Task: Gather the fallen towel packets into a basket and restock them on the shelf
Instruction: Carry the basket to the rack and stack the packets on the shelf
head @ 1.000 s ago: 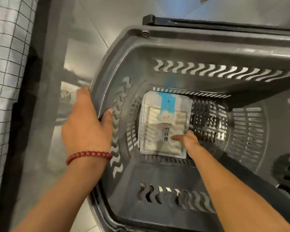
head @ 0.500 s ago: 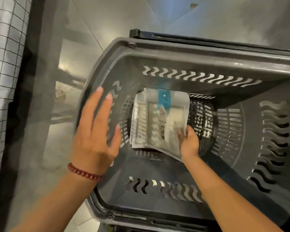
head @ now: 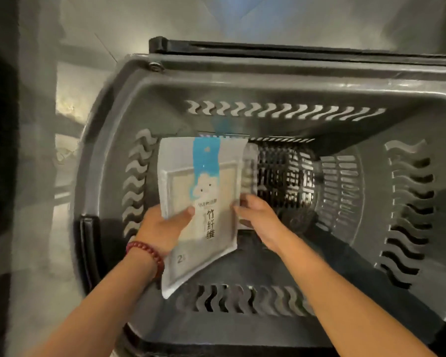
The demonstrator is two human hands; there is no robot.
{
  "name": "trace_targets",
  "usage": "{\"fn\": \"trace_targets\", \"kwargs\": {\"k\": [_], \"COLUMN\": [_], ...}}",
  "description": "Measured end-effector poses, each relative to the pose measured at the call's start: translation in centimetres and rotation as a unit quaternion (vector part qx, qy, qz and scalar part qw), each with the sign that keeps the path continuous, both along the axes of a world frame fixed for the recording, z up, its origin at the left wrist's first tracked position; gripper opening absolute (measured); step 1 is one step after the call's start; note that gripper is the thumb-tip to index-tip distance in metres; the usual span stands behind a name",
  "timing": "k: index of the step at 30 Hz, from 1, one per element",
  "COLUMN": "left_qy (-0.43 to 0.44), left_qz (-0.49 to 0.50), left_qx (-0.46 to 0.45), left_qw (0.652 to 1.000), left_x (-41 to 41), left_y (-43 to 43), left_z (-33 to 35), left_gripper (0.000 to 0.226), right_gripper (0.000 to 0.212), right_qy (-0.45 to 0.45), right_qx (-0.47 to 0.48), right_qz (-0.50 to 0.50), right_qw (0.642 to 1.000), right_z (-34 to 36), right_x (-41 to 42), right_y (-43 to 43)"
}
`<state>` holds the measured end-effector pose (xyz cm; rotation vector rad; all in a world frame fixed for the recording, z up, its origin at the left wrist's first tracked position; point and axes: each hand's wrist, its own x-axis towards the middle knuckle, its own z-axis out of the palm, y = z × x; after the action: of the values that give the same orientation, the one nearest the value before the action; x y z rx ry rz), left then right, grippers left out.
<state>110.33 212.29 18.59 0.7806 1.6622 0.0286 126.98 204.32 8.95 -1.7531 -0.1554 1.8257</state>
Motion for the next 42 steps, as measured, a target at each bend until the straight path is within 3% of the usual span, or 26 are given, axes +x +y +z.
{"fn": "trace_targets", "kwargs": {"k": [3, 7, 9, 12, 16, 23, 27, 32, 35, 37, 40, 42], "left_qy": [0.09, 0.169, 0.187, 0.197, 0.196, 0.182, 0.142, 0.029, -0.048, -0.031, 0.072, 0.117], "left_qz": [-0.067, -0.072, -0.061, -0.019, 0.0, -0.034, -0.017, 0.047, 0.094, 0.091, 0.07, 0.053], "left_qx": [0.056, 0.086, 0.087, 0.081, 0.071, 0.049, 0.024, -0.032, -0.052, -0.032, 0.031, 0.053], "left_qw": [0.992, 0.979, 0.977, 0.977, 0.978, 0.981, 0.989, 0.998, 0.993, 0.995, 0.994, 0.99], "left_x": [0.0, -0.5, -0.5, -0.7, -0.7, -0.1, 0.0, 1.0, 1.4, 1.4, 0.9, 0.6], "left_y": [-0.2, -0.4, -0.3, -0.1, -0.3, -0.2, 0.2, 0.6, 0.4, 0.2, 0.1, 0.2], "left_z": [-1.4, -3.1, -3.8, -4.6, -4.5, -3.3, -2.6, -1.3, -0.9, -1.1, -2.1, -2.5], "left_gripper": [0.017, 0.021, 0.024, 0.026, 0.026, 0.031, 0.019, 0.013, 0.028, 0.023, 0.02, 0.019], "right_gripper": [0.048, 0.072, 0.069, 0.057, 0.017, 0.036, 0.037, 0.033, 0.03, 0.031, 0.021, 0.034], "right_qy": [-0.134, -0.119, -0.103, -0.158, -0.199, -0.291, -0.242, -0.112, -0.054, -0.031, -0.046, -0.08], "right_qx": [-0.098, -0.16, -0.172, -0.171, -0.104, -0.041, -0.006, -0.011, 0.015, 0.021, -0.02, -0.075], "right_qz": [-0.029, -0.037, -0.037, -0.067, -0.043, -0.119, -0.144, -0.085, -0.06, -0.025, 0.015, 0.01], "right_qw": [0.986, 0.979, 0.979, 0.97, 0.973, 0.949, 0.959, 0.99, 0.997, 0.999, 0.999, 0.994], "right_z": [-3.2, -6.5, -7.7, -8.0, -6.7, -3.4, -1.1, 0.3, 0.5, 0.1, -1.9, -3.2], "right_x": [1.0, 1.6, 1.1, 0.1, -1.0, 1.9, 5.2, 5.1, 2.2, -0.2, -2.3, -1.7], "right_y": [0.5, -0.3, -0.5, -0.9, -2.4, -4.0, -4.1, -2.6, -0.9, 0.0, 0.5, 0.8]}}
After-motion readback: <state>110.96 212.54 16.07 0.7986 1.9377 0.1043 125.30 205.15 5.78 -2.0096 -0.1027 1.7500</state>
